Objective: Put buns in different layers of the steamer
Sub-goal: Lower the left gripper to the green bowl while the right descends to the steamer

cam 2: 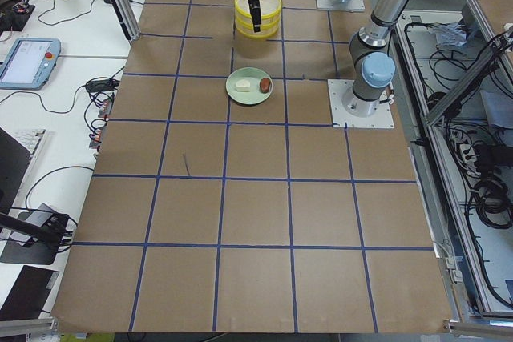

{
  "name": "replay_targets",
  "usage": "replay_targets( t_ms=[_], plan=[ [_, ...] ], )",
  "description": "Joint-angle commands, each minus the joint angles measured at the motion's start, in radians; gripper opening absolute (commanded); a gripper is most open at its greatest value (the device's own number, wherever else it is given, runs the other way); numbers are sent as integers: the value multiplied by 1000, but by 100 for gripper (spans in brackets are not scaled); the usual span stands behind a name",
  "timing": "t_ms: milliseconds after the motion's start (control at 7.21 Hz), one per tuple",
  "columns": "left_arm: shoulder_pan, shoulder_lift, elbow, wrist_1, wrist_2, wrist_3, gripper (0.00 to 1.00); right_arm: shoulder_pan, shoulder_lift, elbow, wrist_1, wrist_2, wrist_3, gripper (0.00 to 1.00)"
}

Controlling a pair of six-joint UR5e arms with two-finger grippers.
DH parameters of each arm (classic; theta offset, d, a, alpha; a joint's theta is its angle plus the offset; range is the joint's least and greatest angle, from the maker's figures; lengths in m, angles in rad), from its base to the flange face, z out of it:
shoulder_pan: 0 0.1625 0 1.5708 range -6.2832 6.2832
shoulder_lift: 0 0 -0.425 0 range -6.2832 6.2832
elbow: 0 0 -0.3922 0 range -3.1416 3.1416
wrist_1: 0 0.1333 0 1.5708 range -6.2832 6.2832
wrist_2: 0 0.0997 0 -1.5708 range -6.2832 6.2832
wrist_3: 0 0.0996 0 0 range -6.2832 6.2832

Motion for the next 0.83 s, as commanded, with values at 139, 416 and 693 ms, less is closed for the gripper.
replay_targets(
  t_ms=[139,416,693],
  plan=[
    [32,-131,-21,81,8,25,100,4,-17,95,6,-12,-27,100],
    [49,-207,-41,149,8,31,100,4,-5,263,-158,-10,-45,99],
    [54,-291,-128,333,4,26,100,-2,59,446,-410,-18,-87,97]
  ],
)
